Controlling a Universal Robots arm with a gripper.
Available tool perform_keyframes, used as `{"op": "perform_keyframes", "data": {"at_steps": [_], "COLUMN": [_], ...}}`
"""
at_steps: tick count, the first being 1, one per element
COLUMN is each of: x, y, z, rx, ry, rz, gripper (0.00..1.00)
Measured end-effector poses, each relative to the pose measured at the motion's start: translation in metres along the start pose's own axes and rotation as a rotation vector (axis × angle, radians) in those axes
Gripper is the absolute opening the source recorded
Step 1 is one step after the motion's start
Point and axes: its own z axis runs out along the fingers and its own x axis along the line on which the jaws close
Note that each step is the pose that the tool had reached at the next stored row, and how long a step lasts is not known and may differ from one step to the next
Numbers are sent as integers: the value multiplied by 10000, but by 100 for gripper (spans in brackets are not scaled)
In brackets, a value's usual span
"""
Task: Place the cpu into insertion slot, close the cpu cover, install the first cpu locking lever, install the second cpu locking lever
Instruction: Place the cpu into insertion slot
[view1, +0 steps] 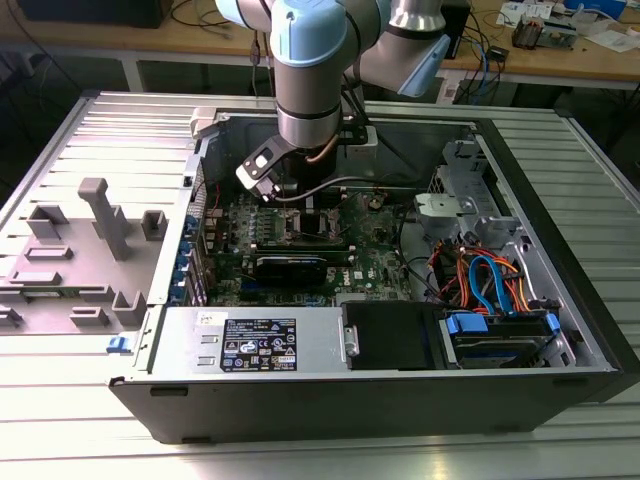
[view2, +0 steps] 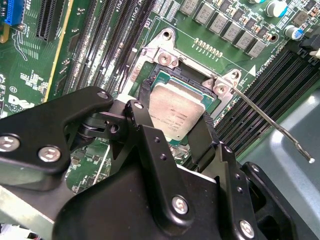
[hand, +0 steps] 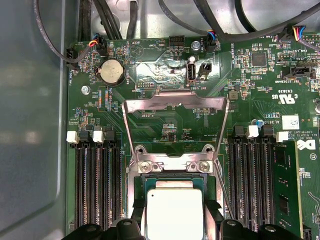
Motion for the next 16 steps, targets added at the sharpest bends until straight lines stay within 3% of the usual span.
{"op": "perform_keyframes", "data": {"at_steps": [16], "x": [0], "y": [0], "z": [0], "rx": [0], "ry": [0], "rz": [8], "gripper": [54]}}
